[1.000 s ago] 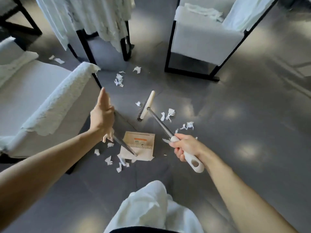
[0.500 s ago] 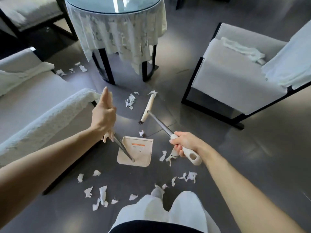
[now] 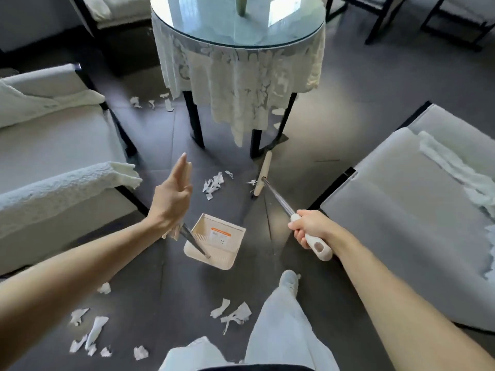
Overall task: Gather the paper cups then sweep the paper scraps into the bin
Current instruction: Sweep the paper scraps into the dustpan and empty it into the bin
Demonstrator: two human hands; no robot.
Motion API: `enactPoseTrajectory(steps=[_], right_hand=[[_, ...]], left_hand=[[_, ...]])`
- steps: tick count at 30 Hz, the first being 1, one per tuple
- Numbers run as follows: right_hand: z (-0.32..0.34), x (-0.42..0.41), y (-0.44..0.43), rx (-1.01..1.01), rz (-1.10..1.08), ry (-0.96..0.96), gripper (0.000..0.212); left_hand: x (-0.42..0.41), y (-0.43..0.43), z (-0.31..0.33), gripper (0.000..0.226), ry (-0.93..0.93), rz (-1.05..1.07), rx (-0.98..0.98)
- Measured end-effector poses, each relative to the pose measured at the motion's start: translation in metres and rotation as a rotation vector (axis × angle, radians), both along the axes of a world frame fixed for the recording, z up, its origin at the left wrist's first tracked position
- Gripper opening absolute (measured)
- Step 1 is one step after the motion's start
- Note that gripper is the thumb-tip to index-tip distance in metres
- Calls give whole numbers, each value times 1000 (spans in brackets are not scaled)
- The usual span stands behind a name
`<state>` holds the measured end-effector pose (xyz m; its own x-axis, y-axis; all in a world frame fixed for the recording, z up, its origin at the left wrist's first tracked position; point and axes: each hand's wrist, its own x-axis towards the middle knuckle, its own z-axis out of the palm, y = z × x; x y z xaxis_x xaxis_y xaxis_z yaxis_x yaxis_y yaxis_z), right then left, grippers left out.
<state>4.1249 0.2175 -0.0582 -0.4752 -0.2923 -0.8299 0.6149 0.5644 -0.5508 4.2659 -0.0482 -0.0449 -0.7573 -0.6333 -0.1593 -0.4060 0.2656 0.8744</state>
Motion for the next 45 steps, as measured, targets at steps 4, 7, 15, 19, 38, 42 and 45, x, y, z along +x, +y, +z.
enactPoseTrajectory(steps=[4, 7, 15, 19, 38, 42, 45], right_hand=[[-17, -99, 14, 124, 153, 62, 62], [-32, -144, 11, 198, 331, 103, 42], [-54, -186, -45, 274, 712, 159, 14], [-44, -193, -62, 244, 701, 60, 16], [-53, -315, -148, 302, 1039, 190, 10], [-71, -315, -155, 316, 1328, 185, 22], [-74, -306, -148, 417, 1528, 355, 14]], left_hand=[[-51, 17, -21, 72, -50, 111, 8], [-73, 27, -27, 75, -34, 189, 159], [-108, 34, -27, 72, -35, 348, 223], [-109, 34, -23, 76, -60, 356, 199], [-135, 73, -10, 72, -280, 775, -13], [-127, 85, -16, 72, -289, 854, -17], [-120, 99, -19, 71, -314, 884, 5]])
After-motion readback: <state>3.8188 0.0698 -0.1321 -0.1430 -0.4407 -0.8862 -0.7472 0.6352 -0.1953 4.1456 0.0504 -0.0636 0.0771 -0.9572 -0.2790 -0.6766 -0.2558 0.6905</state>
